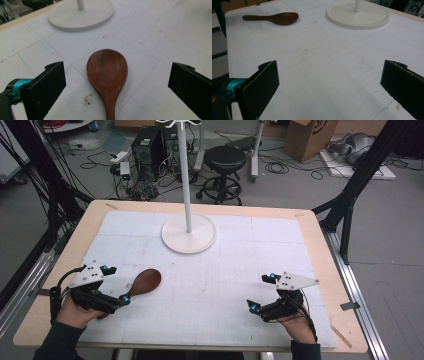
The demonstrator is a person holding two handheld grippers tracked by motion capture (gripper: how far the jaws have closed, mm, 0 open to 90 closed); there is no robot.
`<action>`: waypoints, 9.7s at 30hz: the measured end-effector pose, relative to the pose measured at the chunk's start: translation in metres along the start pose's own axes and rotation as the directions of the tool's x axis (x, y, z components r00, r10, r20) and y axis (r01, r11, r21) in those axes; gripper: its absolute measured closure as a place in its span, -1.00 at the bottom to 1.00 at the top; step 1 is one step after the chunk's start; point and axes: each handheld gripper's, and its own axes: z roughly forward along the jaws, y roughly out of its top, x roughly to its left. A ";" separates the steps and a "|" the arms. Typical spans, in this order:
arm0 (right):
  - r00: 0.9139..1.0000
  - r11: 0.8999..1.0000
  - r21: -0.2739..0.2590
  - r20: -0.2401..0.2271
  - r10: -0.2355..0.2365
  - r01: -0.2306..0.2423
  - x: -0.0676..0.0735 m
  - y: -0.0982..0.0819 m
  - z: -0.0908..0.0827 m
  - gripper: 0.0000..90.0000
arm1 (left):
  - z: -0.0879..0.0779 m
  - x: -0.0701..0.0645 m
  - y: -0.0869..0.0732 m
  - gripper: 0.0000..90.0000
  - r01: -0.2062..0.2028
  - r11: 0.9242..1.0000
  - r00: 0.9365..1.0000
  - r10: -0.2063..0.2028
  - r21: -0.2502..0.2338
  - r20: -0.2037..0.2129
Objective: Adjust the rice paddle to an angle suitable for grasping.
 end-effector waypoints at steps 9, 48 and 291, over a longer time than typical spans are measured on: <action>1.000 1.000 0.001 0.015 0.006 -0.006 -0.003 -0.002 -0.006 -0.98 | 0.011 0.006 0.005 -0.96 -0.023 0.977 1.000 0.023 0.210 0.005; 1.000 0.997 0.073 0.027 -0.003 0.001 -0.009 -0.009 0.000 -0.98 | 0.046 0.011 0.011 -0.45 -0.053 0.781 0.998 0.019 0.623 0.061; 1.000 0.998 0.061 0.026 -0.004 0.003 -0.011 0.001 -0.005 -0.98 | 0.078 -0.036 0.074 -0.96 -0.149 0.942 0.966 0.073 0.301 0.250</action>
